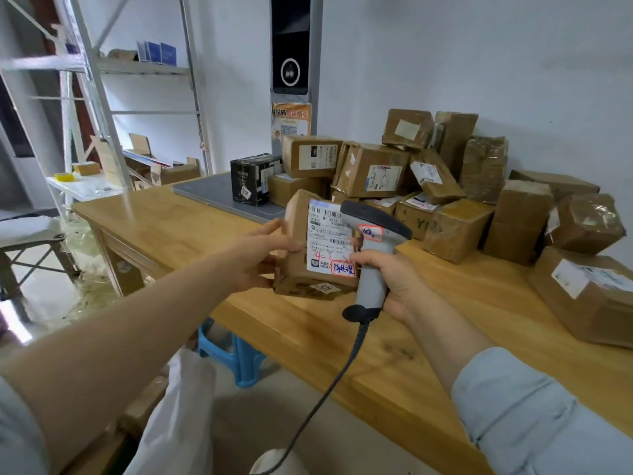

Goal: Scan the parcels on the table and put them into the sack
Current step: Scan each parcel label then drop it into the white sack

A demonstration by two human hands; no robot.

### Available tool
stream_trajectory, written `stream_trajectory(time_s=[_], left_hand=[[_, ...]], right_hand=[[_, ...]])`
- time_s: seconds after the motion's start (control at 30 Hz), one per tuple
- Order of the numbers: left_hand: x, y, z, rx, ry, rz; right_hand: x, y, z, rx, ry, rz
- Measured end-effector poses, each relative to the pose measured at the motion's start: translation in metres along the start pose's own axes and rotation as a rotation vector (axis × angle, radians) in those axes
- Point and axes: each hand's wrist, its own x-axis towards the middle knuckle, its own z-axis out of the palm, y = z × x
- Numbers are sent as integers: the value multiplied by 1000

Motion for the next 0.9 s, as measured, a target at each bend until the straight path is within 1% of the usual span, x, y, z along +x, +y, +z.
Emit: stream_trajectory(time_s=[0.07,0.13,0.2,0.27,0.37,0.5,0.63,0.8,0.9], left_hand=[[0,3,-23,-10,62,68],[-4,8,-43,19,169,132],[-10,11,-62,65,278,194],[-14,12,-79,102,344,234],[-21,11,-101,155,412,276],[-30,8,-126,211,485,283],[-36,4,-145,232,549,292],[-44,-2,-166,259,615,272],[-48,-4,-175,214,632,273]], right_hand=[[-2,-6,13,-7,-15,-51],[-7,-9,26,-73,-57,-89],[-16,-10,39,-153,-140,-81],[-25,-8,51,-227,-196,-59],[-33,-2,68,-298,-219,-35],[-40,2,87,-354,-252,-51],[-46,3,104,-375,-303,-59],[-51,6,120,-388,-325,-57],[-54,9,129,-362,-333,-30]])
